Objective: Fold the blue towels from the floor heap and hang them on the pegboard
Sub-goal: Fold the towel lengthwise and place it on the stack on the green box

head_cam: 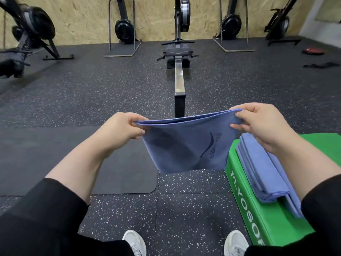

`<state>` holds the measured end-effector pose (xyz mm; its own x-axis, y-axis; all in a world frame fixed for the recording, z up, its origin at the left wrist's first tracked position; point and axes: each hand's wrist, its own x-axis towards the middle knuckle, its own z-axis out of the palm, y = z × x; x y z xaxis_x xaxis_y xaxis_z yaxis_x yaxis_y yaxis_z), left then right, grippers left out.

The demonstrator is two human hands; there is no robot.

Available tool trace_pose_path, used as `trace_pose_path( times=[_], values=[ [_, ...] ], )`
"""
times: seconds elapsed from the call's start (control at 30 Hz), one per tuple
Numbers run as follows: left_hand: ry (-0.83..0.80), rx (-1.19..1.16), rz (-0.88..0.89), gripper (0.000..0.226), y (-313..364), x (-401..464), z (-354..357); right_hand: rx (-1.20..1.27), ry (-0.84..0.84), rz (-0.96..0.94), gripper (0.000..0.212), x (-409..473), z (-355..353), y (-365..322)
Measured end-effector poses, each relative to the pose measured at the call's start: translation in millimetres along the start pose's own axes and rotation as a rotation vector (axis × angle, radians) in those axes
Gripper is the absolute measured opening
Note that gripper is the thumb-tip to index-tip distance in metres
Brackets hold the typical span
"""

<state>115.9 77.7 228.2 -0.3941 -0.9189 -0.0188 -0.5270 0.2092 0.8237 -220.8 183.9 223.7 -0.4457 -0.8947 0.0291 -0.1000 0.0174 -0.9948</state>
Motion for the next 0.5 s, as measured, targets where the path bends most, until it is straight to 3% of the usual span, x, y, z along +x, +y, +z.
trace_pose_path(
  times=[0.07,0.27,0.5],
  values=[
    [0.071,0.037,0.022,0.008,4,-4,2,-0.044,0.026,-0.029,0.023,-3,0,-5],
    [0.335,0.09,0.074,0.019,5,-4,-4,-0.202,0.119,-0.117,0.025,-11,-1,-13],
    [0.261,-0.006,0.073,0.023,-8,-3,-4,-0.435,0.12,-0.113,0.028,-13,2,-3]
  ],
)
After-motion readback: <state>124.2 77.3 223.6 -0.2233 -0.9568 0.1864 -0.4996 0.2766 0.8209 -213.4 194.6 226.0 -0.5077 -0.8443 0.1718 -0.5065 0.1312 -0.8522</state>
